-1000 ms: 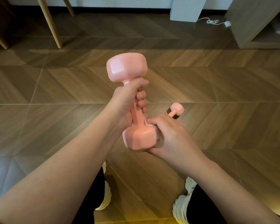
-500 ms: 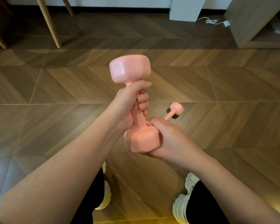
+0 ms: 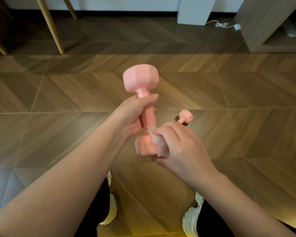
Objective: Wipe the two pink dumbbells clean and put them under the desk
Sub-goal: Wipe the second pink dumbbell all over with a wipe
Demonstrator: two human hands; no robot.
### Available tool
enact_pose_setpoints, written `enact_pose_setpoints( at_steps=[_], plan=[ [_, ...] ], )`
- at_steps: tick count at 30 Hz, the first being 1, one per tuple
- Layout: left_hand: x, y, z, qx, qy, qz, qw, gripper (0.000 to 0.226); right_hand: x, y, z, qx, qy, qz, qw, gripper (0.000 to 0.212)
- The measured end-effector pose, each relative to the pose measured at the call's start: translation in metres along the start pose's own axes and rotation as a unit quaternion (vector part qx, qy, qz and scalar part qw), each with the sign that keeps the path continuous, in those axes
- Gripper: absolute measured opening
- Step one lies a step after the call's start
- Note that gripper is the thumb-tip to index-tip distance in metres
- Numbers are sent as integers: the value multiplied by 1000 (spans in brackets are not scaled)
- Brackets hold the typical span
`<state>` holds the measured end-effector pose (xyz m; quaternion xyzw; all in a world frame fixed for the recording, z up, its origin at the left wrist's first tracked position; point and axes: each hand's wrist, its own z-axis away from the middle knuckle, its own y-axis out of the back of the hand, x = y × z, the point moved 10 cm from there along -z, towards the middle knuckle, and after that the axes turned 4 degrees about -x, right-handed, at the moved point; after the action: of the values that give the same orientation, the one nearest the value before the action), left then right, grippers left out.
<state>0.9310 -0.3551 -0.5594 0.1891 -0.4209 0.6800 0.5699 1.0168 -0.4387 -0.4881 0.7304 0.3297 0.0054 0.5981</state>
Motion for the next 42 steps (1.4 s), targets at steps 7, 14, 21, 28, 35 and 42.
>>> enact_pose_setpoints(
  at_steps=[7, 14, 21, 28, 35, 42],
  plan=[
    [3, 1, 3, 18, -7, 11, 1000, 12, 18, -16, 3, -37, -73, -62, 995, 58],
    [10, 5, 8, 7, -6, 22, 1000, 15, 12, -16, 1, -36, -73, -97, 992, 53],
    [1, 10, 5, 41, 17, 28, 999, 17, 4, -12, 6, 1, -2, -38, 999, 52],
    [5, 3, 8, 10, -1, 38, 999, 21, 12, -19, 6, -14, -44, -85, 995, 64],
    [-20, 12, 4, 50, 79, 7, 996, 18, 1, -19, 8, -15, -3, -47, 999, 54],
    [4, -7, 8, -19, 7, 43, 999, 25, 20, -12, 5, -2, -69, -101, 992, 68]
  ],
)
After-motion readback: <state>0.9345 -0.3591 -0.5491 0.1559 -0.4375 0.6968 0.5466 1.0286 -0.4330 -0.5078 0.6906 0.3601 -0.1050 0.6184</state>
